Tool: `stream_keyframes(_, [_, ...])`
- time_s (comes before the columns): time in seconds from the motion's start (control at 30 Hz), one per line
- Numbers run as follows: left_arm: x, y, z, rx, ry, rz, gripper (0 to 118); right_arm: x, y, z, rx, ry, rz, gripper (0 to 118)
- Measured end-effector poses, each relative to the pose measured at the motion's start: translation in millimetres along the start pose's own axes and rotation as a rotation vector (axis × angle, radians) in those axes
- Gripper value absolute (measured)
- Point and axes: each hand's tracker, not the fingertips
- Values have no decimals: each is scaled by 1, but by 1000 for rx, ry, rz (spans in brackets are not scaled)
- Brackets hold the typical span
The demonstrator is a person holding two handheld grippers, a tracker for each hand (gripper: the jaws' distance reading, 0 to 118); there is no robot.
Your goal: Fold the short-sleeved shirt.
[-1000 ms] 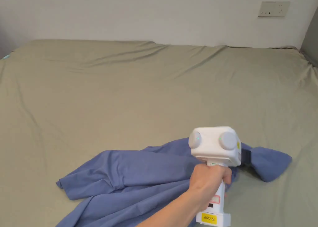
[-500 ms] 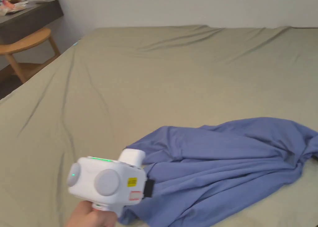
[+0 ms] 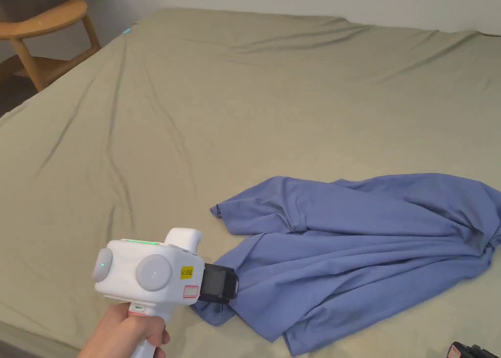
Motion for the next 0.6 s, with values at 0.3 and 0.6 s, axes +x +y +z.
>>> stream_keyframes(0.3, [-14,29,-29,-45,72,-20,1,-5,8,-9,-34,-26,30,0])
stream_keyframes(0.6, [-24,28,-17,-40,-26,70,1,-74,87,-62,-47,118,215,0])
